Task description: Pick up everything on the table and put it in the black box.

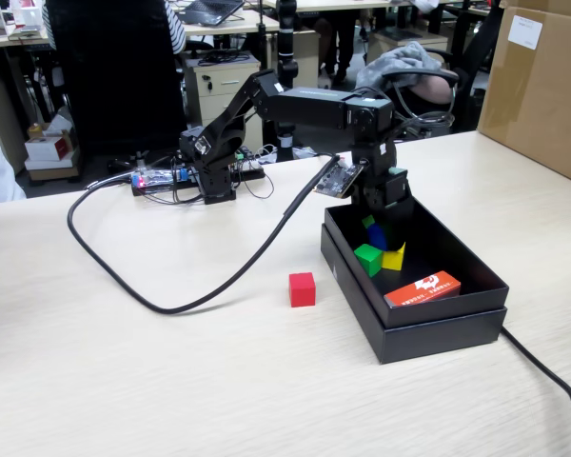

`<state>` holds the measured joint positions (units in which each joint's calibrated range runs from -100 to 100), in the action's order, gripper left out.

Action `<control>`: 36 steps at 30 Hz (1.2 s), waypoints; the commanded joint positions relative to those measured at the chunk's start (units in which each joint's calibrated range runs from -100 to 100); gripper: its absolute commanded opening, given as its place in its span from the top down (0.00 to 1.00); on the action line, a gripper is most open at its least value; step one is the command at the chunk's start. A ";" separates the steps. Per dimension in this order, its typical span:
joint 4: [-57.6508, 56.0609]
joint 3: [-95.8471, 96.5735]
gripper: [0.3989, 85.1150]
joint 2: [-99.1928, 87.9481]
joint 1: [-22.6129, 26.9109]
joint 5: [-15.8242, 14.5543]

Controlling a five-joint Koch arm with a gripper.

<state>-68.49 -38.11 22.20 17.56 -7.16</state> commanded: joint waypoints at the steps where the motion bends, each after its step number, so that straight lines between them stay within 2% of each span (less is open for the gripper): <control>1: -0.93 -0.42 0.46 -9.18 -0.10 -0.15; 10: -0.84 0.40 0.46 -28.34 -2.69 -0.05; 22: -0.84 7.92 0.46 -42.45 -9.82 1.42; 29: -0.93 19.71 0.43 -43.72 -11.43 0.49; 36: -0.84 16.53 0.42 -32.81 -11.58 -0.63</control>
<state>-69.18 -16.02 -13.66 6.08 -7.16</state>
